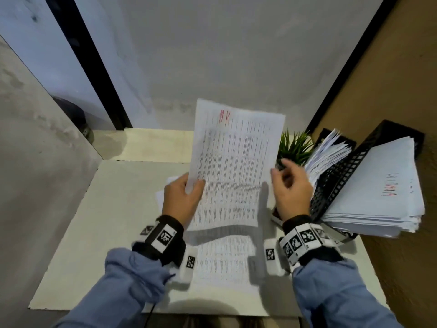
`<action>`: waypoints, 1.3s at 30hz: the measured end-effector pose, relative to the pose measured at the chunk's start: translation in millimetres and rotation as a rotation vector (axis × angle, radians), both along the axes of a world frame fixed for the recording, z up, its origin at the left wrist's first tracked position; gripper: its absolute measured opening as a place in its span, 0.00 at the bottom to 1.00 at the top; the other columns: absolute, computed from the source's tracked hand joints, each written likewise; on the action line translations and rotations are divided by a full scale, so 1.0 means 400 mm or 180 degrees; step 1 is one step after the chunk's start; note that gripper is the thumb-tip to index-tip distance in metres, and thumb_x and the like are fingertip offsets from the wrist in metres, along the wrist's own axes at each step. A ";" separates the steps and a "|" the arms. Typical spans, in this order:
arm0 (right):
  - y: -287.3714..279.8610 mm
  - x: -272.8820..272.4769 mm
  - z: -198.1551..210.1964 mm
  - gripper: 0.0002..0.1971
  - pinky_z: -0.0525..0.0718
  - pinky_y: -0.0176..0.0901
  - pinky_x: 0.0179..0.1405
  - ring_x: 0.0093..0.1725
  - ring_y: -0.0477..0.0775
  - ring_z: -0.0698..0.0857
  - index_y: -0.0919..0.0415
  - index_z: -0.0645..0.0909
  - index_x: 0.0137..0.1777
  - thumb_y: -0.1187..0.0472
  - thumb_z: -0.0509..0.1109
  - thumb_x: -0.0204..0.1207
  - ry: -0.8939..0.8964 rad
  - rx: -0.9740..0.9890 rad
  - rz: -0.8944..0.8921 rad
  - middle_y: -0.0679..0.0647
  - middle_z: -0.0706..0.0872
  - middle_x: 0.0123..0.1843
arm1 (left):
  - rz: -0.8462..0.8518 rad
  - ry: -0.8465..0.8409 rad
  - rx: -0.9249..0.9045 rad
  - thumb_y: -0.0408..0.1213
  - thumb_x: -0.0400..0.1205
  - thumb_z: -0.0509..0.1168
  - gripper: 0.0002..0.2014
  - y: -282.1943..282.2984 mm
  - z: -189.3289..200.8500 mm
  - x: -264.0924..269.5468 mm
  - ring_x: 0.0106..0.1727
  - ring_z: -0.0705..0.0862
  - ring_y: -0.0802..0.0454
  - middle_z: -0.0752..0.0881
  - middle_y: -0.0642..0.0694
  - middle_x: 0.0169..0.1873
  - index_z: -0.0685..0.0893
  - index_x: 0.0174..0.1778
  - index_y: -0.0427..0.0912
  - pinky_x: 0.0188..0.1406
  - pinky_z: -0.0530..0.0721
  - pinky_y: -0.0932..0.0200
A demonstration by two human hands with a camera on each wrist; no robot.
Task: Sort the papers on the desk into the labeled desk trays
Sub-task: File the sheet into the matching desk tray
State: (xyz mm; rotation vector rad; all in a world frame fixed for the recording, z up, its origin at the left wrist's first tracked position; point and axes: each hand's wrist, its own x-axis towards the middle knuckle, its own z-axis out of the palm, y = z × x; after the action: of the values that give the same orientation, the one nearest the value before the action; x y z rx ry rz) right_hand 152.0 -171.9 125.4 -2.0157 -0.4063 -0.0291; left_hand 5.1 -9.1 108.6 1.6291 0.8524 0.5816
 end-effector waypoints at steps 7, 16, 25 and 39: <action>-0.055 0.215 -0.023 0.51 0.70 0.58 0.70 0.74 0.69 0.68 0.71 0.57 0.78 0.38 0.74 0.65 0.1830 -0.1189 -0.1107 0.68 0.67 0.76 | -0.0714 -0.0077 0.1135 0.36 0.79 0.66 0.09 0.008 0.217 0.165 0.27 0.76 0.54 0.82 0.41 0.26 0.83 0.35 0.35 0.26 0.75 0.61; -0.131 0.275 -0.036 0.09 0.75 0.45 0.42 0.44 0.61 0.78 0.59 0.69 0.53 0.68 0.58 0.73 0.1622 -0.1081 -0.0456 0.61 0.75 0.48 | -0.1437 0.0469 0.1878 0.35 0.78 0.62 0.09 -0.105 0.257 0.377 0.34 0.85 0.41 0.86 0.38 0.31 0.84 0.37 0.34 0.34 0.85 0.51; -0.167 0.318 0.038 0.19 0.81 0.49 0.36 0.40 0.66 0.82 0.68 0.73 0.64 0.69 0.58 0.72 0.1210 -0.1325 -0.0201 0.66 0.81 0.43 | -0.1858 0.1092 0.2268 0.33 0.79 0.60 0.08 -0.236 0.181 0.539 0.43 0.83 0.38 0.84 0.38 0.39 0.83 0.43 0.35 0.44 0.83 0.50; -0.153 0.261 -0.017 0.30 0.81 0.55 0.59 0.59 0.68 0.83 0.58 0.59 0.76 0.55 0.64 0.76 0.1117 -0.1814 -0.0095 0.67 0.82 0.62 | -0.2629 0.1751 0.1417 0.49 0.88 0.48 0.22 -0.292 0.027 0.594 0.54 0.82 0.38 0.84 0.34 0.53 0.78 0.60 0.34 0.51 0.76 0.51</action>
State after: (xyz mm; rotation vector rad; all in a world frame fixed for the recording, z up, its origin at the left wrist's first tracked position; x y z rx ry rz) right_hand 256.5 -233.2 118.7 -2.5227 -0.1659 0.4629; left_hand 242.8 -125.8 119.4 2.3966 0.3501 -0.3032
